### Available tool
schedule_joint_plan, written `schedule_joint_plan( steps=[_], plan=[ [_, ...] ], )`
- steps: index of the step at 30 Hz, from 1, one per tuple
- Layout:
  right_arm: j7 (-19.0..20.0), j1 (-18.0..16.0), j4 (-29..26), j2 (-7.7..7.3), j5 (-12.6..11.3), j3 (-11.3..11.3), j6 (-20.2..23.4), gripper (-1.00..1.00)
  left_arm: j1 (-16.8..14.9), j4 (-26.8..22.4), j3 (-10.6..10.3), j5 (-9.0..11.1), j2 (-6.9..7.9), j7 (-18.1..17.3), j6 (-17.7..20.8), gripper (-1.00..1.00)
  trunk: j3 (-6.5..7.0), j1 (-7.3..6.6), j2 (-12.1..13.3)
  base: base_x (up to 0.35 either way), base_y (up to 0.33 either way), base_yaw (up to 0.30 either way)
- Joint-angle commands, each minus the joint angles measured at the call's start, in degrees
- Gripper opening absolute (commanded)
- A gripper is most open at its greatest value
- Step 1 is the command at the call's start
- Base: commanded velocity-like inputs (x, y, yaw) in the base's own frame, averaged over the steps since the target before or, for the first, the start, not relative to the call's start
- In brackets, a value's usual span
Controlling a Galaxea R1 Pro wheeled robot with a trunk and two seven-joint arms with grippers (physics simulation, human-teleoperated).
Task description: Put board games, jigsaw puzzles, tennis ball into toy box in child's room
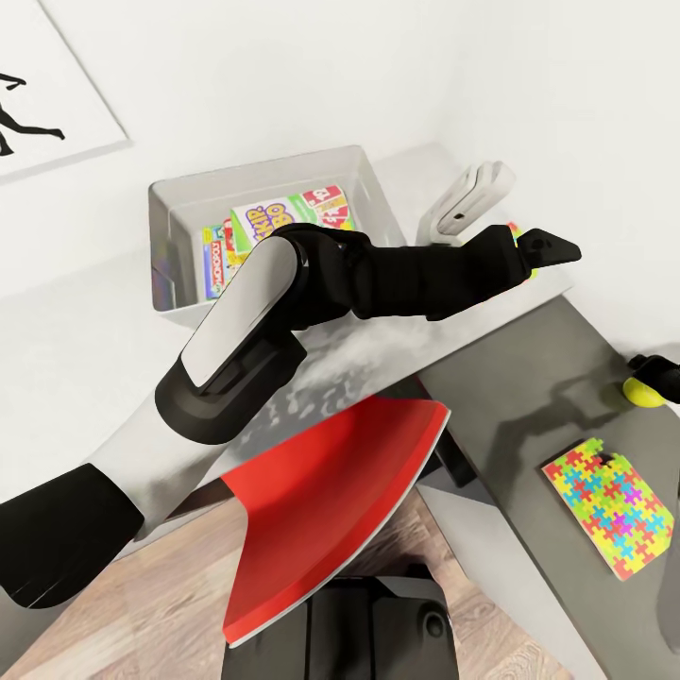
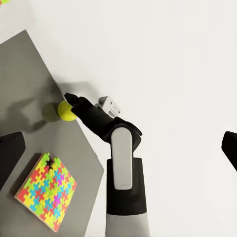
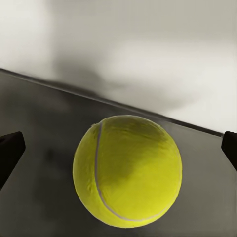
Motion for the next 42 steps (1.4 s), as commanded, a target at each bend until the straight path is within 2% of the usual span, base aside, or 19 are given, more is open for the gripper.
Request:
schedule_joint_plan(
  steps=[1,21,40,41,42],
  plan=[
    [-0.51,-0.05,0.27,-0.02,-0.60,0.02,-0.16,1.00,-0.05,-0.01,0.05,0.41,-0.02,0.46,0.03,1.00,-0.13,0.03,-0.10,0.000,0.000,0.000],
    [-0.12,-0.20,2.41,-0.02,-0.59,0.04,-2.08,1.00,-0.05,-0.01,0.03,0.37,-0.02,0.46,0.03,1.00,-1.70,0.03,-0.10,0.000,0.000,0.000],
    [-0.03,-0.12,2.47,-0.02,-0.66,0.04,-2.22,1.00,-0.05,0.03,0.02,0.32,-0.02,0.46,0.03,1.00,-2.00,0.03,-0.10,0.000,0.000,0.000],
    [-0.02,-0.12,2.46,-0.02,-0.65,0.04,-2.22,-1.00,-0.05,0.03,0.01,0.32,-0.02,0.46,0.03,1.00,-2.01,0.03,-0.10,0.000,0.000,0.000],
    [-0.02,-0.12,2.46,-0.02,-0.64,0.04,-2.22,-1.00,-0.05,0.03,0.02,0.32,-0.02,0.46,0.03,1.00,-2.01,0.03,-0.10,0.000,0.000,0.000]
  ],
)
